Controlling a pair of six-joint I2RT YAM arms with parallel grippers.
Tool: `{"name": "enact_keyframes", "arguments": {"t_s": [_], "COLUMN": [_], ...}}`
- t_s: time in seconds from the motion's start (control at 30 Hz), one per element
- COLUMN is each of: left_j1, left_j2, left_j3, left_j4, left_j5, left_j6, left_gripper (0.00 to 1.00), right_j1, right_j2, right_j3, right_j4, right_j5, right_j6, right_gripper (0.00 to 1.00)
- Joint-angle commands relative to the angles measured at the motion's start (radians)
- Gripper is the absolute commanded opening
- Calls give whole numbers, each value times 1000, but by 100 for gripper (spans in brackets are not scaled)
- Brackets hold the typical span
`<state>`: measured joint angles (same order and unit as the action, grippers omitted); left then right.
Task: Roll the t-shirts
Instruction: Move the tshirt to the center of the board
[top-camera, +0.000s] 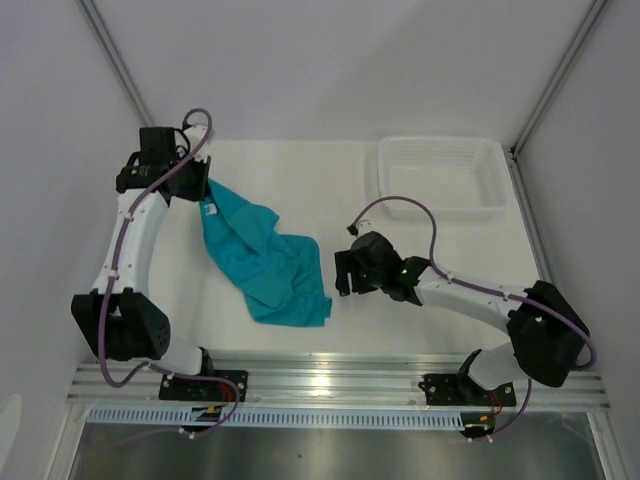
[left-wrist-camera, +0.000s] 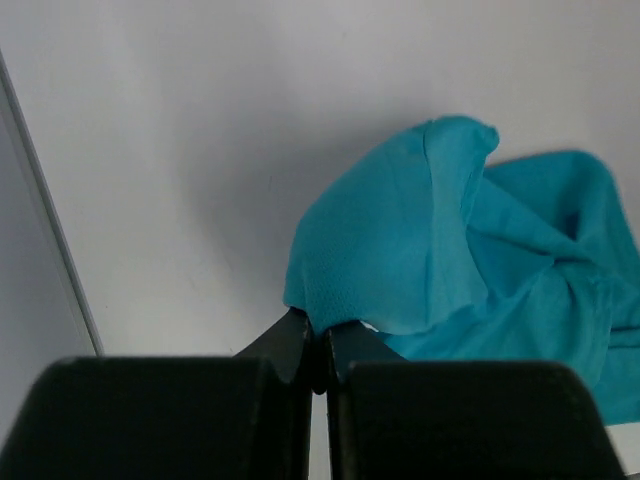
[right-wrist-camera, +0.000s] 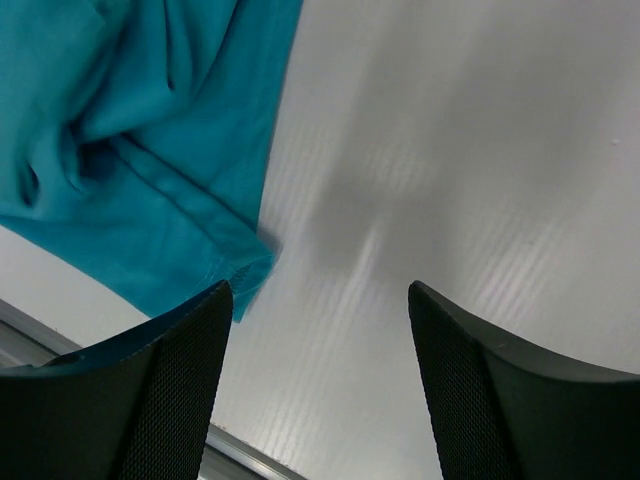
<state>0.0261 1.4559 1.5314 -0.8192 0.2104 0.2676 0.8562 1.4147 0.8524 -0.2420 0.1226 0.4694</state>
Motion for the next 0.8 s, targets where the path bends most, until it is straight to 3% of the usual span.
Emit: {"name": "enact_keyframes", "arguments": {"t_s": [0.0,0.1,0.13,0.17,0.4,0.5,0.63,0.67,0.77], "left_j1": [58,70,74,78,74,38,-130,-150,-187], "left_j2": [30,98,109,101,-149,-229,-272,-290,-296], "left_j3": [-39,-62,-66,-71,-249,-439,-799,-895,-973], "left_j4": [64,80,78,80,123,162,392,545,608], "left_j5": [1,-45,-54,-65,-29,-66,-259,-276,-209], "left_j6": [67,85,84,87,244,431,758,809,929], "left_gripper": [4,56,81,99,99,96,95,94,91], "right_j1": [32,41,44,47,84,84,84,83,78], "right_j2": [82,179,197,216,312,364,401,403,403], "right_j3": [71,122,144,152,174,192,206,203,198], "right_j4": [73,60,58,52,49,46,33,38,38], "right_j5": [-46,-69,-77,-84,-144,-152,-144,-147,-152], "right_j6": [-17,-23,-25,-28,-43,-40,-32,-32,-23], "right_gripper": [74,72,72,72,72,68,49,44,28]}}
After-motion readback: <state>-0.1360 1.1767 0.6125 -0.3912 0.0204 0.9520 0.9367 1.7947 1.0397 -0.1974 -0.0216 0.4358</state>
